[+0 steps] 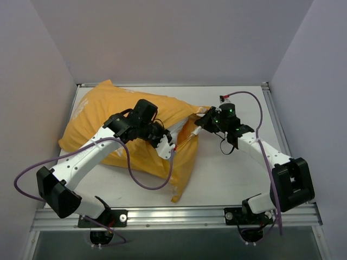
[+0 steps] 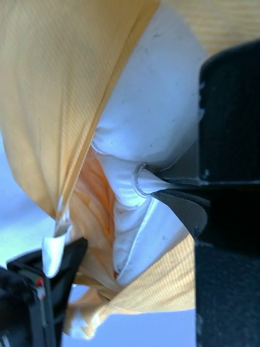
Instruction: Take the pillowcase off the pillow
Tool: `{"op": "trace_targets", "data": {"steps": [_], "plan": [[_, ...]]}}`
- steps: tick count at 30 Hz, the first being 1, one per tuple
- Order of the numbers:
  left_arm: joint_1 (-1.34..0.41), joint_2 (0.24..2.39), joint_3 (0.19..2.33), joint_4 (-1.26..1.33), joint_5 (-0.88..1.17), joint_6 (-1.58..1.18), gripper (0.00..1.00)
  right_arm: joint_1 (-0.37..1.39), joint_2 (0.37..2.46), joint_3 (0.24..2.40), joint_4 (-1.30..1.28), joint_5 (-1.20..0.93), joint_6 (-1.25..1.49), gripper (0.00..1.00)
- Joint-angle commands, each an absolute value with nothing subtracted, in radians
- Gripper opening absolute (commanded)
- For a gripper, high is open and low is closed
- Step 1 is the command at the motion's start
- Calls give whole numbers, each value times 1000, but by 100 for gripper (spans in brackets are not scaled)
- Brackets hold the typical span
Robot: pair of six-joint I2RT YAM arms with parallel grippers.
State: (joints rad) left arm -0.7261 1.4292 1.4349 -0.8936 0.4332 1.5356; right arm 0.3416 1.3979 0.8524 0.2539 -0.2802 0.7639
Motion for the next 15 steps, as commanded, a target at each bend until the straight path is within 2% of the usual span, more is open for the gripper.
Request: {"op": "trace_targets", "data": {"steps": [1,7,12,15], "plan": [[-703,1348,1453,-1183,549,1569,2,271,1440,972,153,-83,678,0],[-713,1296,1381,-920,595,1467,2,288,1523,1136,166,-110,692,0],[-736,1313,1419,-986,630,1499,2,310,1623,1193,256,-218,748,0],[-736,1321,1410,-1017,646,1499,2,363,1602,1247,304,-178,765,0]]}}
